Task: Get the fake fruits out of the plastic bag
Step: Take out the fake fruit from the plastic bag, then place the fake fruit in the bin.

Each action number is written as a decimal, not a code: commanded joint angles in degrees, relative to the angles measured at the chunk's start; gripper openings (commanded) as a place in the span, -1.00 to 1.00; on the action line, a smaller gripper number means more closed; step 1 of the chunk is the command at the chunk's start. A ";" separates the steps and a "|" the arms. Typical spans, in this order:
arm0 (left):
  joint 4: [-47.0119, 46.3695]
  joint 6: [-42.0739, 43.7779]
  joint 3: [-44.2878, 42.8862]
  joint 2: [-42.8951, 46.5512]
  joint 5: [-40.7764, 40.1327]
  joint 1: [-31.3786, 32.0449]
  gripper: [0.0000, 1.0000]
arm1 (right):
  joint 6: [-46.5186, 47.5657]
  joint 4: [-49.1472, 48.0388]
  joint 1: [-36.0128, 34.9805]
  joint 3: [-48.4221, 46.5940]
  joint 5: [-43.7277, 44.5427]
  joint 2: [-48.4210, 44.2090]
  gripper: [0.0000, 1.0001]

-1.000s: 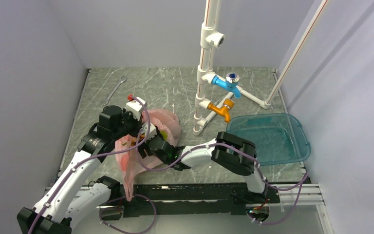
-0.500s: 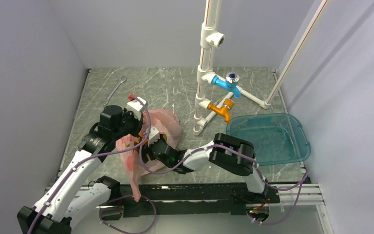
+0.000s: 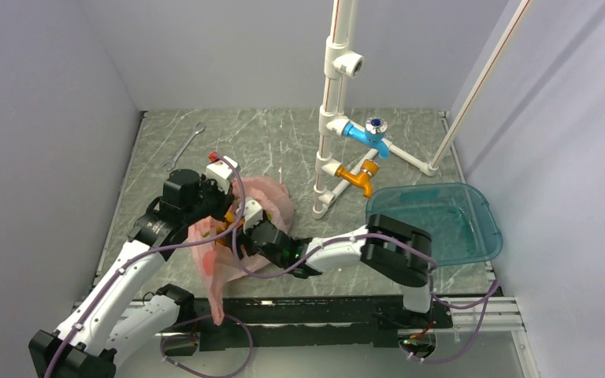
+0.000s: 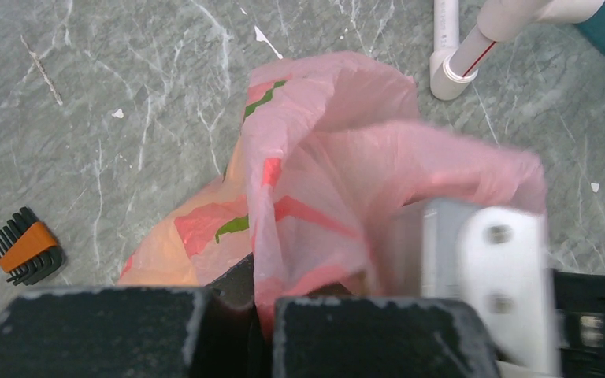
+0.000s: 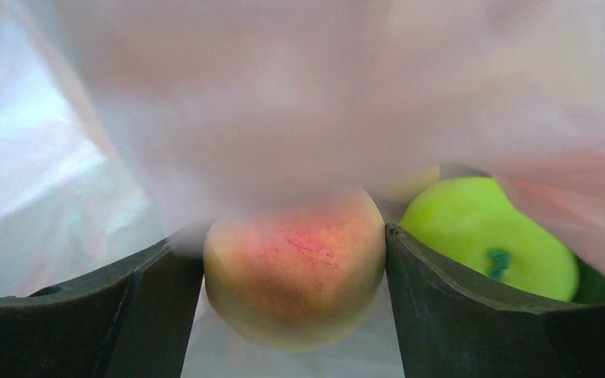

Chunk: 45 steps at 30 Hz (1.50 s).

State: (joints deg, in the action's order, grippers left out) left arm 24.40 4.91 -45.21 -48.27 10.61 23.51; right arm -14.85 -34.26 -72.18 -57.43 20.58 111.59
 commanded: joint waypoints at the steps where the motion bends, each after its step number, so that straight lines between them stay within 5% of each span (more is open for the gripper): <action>1: -2.03 -0.25 -0.84 -0.04 -0.45 0.22 -1.00 | -0.84 -3.65 0.02 1.56 1.14 -9.67 -0.77; 17: -1.42 -0.53 -1.08 -0.11 -3.19 0.22 -1.00 | -7.06 -3.62 -0.19 14.35 -10.26 -31.55 -0.94; 24: -0.50 -0.86 -1.87 -0.81 -5.31 0.22 -1.00 | -9.29 11.60 -0.57 28.22 -7.60 -58.99 -1.00; 33: 0.25 -0.96 -2.24 -0.52 -6.12 0.20 -1.00 | -26.51 49.58 -0.63 34.76 18.47 -88.93 -1.00; 38: 0.37 -0.99 -2.02 -0.55 -6.77 0.22 -1.00 | -38.91 65.52 -0.63 31.11 30.91 -88.42 -1.00; 45: 0.56 -1.04 -2.17 -1.52 -6.87 0.22 -1.00 | -56.65 86.21 7.20 19.76 38.99 -68.34 -1.00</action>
State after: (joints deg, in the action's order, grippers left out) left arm 24.93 4.73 -45.34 -49.41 4.60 23.51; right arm -59.61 38.20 -70.41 -30.44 52.07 34.94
